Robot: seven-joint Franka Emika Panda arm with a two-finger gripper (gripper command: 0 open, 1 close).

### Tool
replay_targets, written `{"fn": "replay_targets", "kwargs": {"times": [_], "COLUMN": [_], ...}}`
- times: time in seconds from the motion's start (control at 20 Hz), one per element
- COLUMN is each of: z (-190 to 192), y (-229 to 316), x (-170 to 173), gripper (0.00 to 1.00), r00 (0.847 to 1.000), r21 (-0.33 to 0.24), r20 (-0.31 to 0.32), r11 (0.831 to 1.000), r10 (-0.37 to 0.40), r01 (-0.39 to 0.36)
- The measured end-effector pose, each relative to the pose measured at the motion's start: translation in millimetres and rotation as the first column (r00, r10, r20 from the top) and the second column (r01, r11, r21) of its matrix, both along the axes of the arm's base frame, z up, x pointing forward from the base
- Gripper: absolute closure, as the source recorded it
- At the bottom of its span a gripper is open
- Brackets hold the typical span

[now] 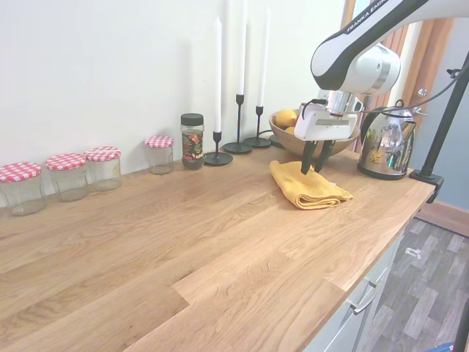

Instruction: Wipe the counter

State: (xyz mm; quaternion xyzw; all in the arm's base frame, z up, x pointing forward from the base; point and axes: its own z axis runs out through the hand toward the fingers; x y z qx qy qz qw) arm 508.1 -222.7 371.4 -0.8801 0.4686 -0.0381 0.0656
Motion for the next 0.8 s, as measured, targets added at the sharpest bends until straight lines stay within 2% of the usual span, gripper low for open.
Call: {"fn": "replay_targets", "kwargs": {"times": [0.4,0.8], "z": [-5,7], "y": [6,7], "x": [-7,-23], "gripper": [0.00,0.00], "r00": [1.000,1.000], "r21": [0.010,0.013], "r20": [-0.011,0.014], "r11": [1.000,1.000], "r10": [-0.008,-0.019], "r01": [0.008,0.018]}}
